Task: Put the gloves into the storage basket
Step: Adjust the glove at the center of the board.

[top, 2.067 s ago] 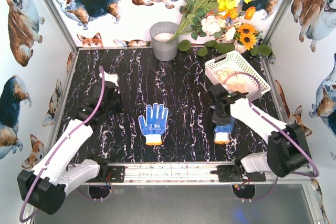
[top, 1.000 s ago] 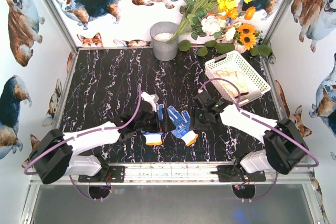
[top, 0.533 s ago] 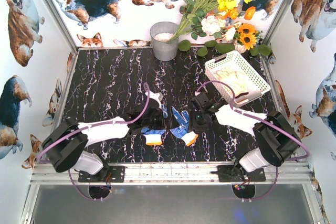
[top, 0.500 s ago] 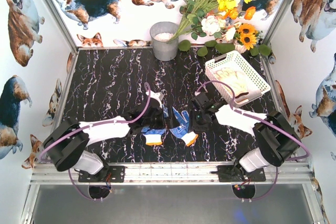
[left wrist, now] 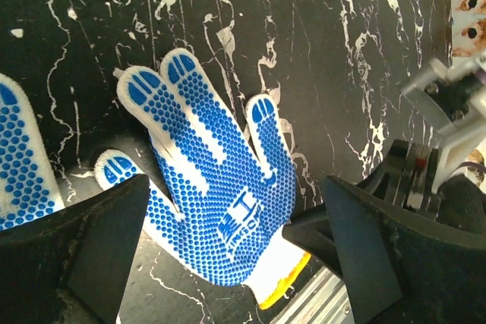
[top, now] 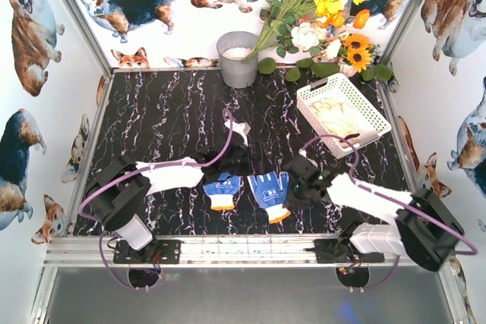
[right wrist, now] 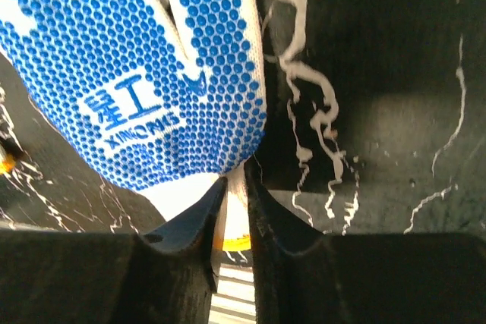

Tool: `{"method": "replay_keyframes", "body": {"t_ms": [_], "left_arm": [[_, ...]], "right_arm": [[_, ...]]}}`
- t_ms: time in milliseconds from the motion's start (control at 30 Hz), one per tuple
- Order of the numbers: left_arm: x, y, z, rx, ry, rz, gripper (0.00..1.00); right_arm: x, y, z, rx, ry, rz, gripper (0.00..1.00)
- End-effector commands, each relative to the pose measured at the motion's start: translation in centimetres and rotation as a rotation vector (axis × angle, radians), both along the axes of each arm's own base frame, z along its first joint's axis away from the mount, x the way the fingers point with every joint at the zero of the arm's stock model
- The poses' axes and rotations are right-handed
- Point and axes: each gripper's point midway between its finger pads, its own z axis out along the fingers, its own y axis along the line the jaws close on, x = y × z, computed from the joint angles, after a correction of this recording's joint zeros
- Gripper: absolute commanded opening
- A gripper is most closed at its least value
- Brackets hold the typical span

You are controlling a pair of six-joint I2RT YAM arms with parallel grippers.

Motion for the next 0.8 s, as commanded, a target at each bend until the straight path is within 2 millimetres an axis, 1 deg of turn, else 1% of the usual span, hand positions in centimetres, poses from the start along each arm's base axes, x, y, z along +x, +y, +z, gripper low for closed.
{"method": "replay_keyframes", "body": {"t_ms": [0,100,133,200,267,333,433,467,533,600,667,700,767], "left_arm": [[-0.1,-1.8,1.3,-0.055,-0.026,-0.042,0.91],[-0.8,-2.7,1.6,-0.072,-0.014,-0.068,0.9],[-1.3,-3.0,0.7,-0.062,0.007,-0.078,0.9],[-2.1,-3.7,0.6,-0.07,0.02,-0.087,0.89],[-2.5,-3.7,0.2,-0.065,0.034,-0.065,0.88],[-2.3,-3.1,-0.2,-0.055,0.051,-0.022,0.86],[-2.2,-1.9,-1.2,-0.014,0.068,0.018,0.83],[-2.3,-1.7,-0.5,-0.019,0.059,0.021,0.83],[-3.0,-1.3,-0.2,-0.024,0.067,0.016,0.83],[-3.9,-0.9,-0.1,-0.023,0.084,0.005,0.82],[-4.5,-0.4,0.1,-0.012,0.091,-0.003,0.8],[-5.1,0.5,-0.8,0.016,0.108,-0.005,0.78],[-5.8,1.4,-1.2,0.043,0.116,-0.016,0.76]], "right_arm": [[-0.9,-0.9,-0.1,-0.012,-0.026,-0.145,0.27],[-0.5,-1.5,1.4,-0.025,-0.077,-0.149,0.46],[-0.1,-1.7,2.2,-0.034,-0.104,-0.135,0.51],[0.9,-2.1,3.5,-0.061,-0.17,-0.112,0.56],[2.0,-2.4,4.4,-0.078,-0.225,-0.091,0.59],[2.8,-2.4,4.9,-0.069,-0.237,-0.084,0.59],[3.2,-1.3,4.9,0.018,-0.187,-0.092,0.59],[3.2,-0.6,4.8,0.057,-0.171,-0.079,0.59],[2.7,0.9,4.6,0.127,-0.133,-0.042,0.58],[1.8,1.6,4.2,0.162,-0.078,-0.028,0.56],[0.8,1.8,3.1,0.161,-0.008,-0.016,0.52],[0.4,1.8,2.8,0.161,0.015,-0.011,0.5],[-0.3,1.5,2.6,0.152,0.043,-0.006,0.49]]}}
